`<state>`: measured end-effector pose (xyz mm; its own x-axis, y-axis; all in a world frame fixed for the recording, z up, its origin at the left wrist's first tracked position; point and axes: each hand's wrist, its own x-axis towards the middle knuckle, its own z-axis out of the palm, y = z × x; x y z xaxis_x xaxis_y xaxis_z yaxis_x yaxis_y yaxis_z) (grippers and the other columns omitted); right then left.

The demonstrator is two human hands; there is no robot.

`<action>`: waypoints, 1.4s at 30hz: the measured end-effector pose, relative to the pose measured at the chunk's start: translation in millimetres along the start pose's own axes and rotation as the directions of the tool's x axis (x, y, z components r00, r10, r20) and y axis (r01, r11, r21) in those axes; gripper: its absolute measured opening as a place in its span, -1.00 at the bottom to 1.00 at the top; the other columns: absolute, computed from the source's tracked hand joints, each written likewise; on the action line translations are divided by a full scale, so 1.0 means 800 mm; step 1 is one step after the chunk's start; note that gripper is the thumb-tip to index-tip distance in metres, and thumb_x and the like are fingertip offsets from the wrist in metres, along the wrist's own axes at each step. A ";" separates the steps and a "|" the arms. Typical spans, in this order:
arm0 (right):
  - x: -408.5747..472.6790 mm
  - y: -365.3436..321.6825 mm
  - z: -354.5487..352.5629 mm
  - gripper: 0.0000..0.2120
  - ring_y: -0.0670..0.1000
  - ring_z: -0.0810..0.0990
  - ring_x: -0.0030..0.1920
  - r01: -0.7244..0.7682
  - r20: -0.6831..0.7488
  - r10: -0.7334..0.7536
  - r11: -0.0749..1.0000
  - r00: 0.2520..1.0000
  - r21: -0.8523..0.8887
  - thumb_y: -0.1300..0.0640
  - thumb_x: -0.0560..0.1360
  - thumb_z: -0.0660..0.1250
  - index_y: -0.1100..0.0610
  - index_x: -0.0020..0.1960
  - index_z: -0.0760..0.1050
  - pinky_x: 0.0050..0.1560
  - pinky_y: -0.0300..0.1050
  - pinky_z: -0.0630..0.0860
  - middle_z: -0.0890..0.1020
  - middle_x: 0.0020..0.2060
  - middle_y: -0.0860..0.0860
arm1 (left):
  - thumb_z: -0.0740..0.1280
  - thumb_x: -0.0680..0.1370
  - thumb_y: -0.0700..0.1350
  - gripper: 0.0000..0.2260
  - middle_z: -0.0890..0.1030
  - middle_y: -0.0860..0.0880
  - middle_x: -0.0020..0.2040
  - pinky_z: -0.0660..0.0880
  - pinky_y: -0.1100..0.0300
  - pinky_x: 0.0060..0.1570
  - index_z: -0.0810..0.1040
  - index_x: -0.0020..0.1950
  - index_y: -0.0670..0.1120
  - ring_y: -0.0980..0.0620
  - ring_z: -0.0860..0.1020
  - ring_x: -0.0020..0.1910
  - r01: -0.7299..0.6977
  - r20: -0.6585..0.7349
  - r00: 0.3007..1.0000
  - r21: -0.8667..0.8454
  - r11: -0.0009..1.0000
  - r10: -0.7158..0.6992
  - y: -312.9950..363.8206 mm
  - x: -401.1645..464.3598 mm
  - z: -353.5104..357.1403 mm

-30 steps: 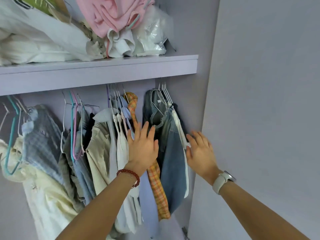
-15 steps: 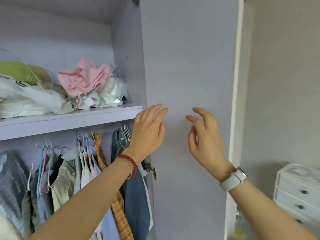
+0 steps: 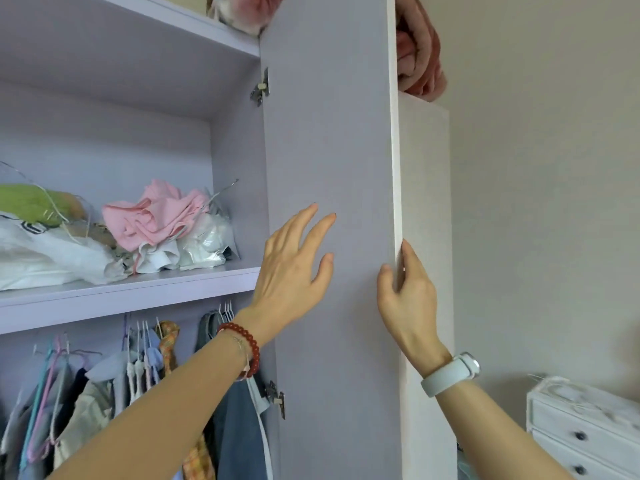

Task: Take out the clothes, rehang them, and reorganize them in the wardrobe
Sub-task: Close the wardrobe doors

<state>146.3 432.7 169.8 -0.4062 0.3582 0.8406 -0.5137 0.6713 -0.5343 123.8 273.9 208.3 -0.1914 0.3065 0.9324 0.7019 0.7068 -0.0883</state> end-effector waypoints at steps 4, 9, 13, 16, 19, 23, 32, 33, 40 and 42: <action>-0.025 -0.035 0.021 -0.58 -0.08 0.52 -0.20 0.187 -0.059 -0.178 0.960 0.982 0.210 0.09 0.48 0.12 0.15 0.31 0.40 -0.18 -0.21 0.51 0.55 -0.13 -0.02 | 0.15 0.53 -0.05 -0.56 0.24 -0.12 0.45 0.09 0.15 0.34 0.31 0.41 -0.07 -0.04 0.22 0.41 -0.060 -0.114 0.992 0.001 0.998 0.060 -0.010 -0.002 -0.043; -0.058 -0.075 0.079 -0.63 -0.10 0.55 -0.04 0.423 -0.023 -0.451 0.817 0.892 0.393 0.17 0.51 0.10 0.23 0.24 0.46 -0.05 -0.28 0.51 0.59 0.01 0.08 | 0.14 0.55 -0.05 -0.58 0.19 -0.14 0.46 0.14 -0.08 0.37 0.29 0.41 -0.09 -0.13 0.16 0.45 -0.165 -0.173 0.967 0.141 0.976 0.188 -0.055 -0.018 -0.099; -0.085 -0.099 0.154 -0.61 -0.01 0.41 0.31 0.471 0.118 -0.570 0.764 0.813 0.441 0.16 0.52 0.13 0.19 0.33 0.35 0.29 -0.12 0.39 0.43 0.31 0.07 | 0.15 0.53 -0.04 -0.58 0.23 -0.11 0.45 0.15 -0.11 0.34 0.38 0.38 -0.10 -0.13 0.17 0.44 -0.201 -0.068 0.967 0.382 0.902 0.244 -0.116 -0.046 -0.144; -0.101 -0.118 0.221 -0.49 0.00 0.10 0.47 0.543 0.313 -0.660 0.745 0.683 0.388 0.10 0.52 0.16 0.11 0.44 0.11 0.45 -0.05 0.12 0.15 0.45 0.00 | 0.14 0.52 -0.05 -0.58 0.29 -0.11 0.43 0.27 -0.17 0.29 0.43 0.35 -0.12 -0.18 0.23 0.43 -0.108 0.015 0.993 0.571 0.814 0.121 -0.172 -0.072 -0.182; -0.113 -0.137 0.287 -0.35 -0.03 -0.22 0.47 0.603 0.488 -0.650 0.748 0.582 0.278 0.01 0.52 0.17 -0.01 0.45 -0.16 0.45 0.05 -0.04 -0.16 0.46 -0.08 | 0.11 0.53 0.04 -0.52 0.25 -0.07 0.47 0.24 -0.18 0.30 0.33 0.42 -0.08 -0.23 0.18 0.44 -0.021 0.119 0.988 0.724 0.690 -0.095 -0.225 -0.094 -0.214; -0.121 -0.159 0.355 -0.28 -0.01 -0.47 0.38 0.654 0.624 -0.550 0.752 0.555 0.081 -0.13 0.54 0.09 -0.04 0.38 -0.42 0.44 0.12 -0.16 -0.41 0.37 -0.11 | 0.07 0.57 0.13 -0.43 -0.08 0.05 0.53 0.03 -0.15 0.40 -0.04 0.52 0.01 -0.13 -0.10 0.50 0.049 0.200 0.916 0.804 0.593 -0.348 -0.291 -0.112 -0.221; -0.118 -0.172 0.432 -0.22 0.06 -0.38 0.45 0.653 0.701 -0.446 0.757 0.556 -0.036 -0.01 0.55 0.17 0.01 0.43 -0.40 0.44 0.14 -0.21 -0.38 0.42 -0.07 | 0.00 0.61 0.12 -0.39 -0.32 0.05 0.50 -0.02 -0.17 0.40 -0.31 0.49 -0.01 -0.10 -0.21 0.49 0.161 0.145 0.854 0.840 0.518 -0.500 -0.366 -0.119 -0.187; -0.116 -0.171 0.436 -0.24 0.07 -0.36 0.45 0.662 0.709 -0.446 0.749 0.546 -0.039 0.01 0.56 0.16 0.01 0.44 -0.38 0.44 0.13 -0.22 -0.38 0.42 -0.07 | 0.01 0.61 0.12 -0.39 -0.30 0.05 0.50 -0.02 -0.18 0.40 -0.30 0.49 -0.01 -0.10 -0.22 0.49 0.166 0.148 0.845 0.841 0.515 -0.514 -0.370 -0.118 -0.186; -0.111 -0.161 0.434 -0.44 0.05 -0.26 0.48 0.628 0.798 -0.385 0.778 0.464 0.010 0.04 0.59 0.08 0.02 0.50 -0.11 0.46 0.08 -0.14 -0.20 0.50 -0.01 | 0.06 0.61 -0.03 -0.48 -0.17 0.02 0.54 -0.10 -0.21 0.40 -0.09 0.52 0.01 -0.10 -0.21 0.50 0.113 0.225 0.770 0.873 0.475 -0.597 -0.371 -0.098 -0.197; -0.115 -0.161 0.420 -0.50 0.01 -0.18 0.49 0.591 0.783 -0.388 0.806 0.487 0.032 0.04 0.60 0.04 0.02 0.49 -0.03 0.45 0.09 -0.14 -0.09 0.51 -0.02 | 0.07 0.60 -0.04 -0.55 -0.05 -0.01 0.54 -0.11 -0.18 0.40 0.09 0.49 -0.01 -0.07 -0.13 0.50 0.134 0.209 0.780 0.865 0.484 -0.589 -0.354 -0.096 -0.207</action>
<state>-4.0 95.3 131.5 -0.5900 -0.5940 0.5469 -0.6780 0.7323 0.0639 53.1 -55.5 219.4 -0.7065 -0.0436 0.7064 -0.2788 0.9345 -0.2212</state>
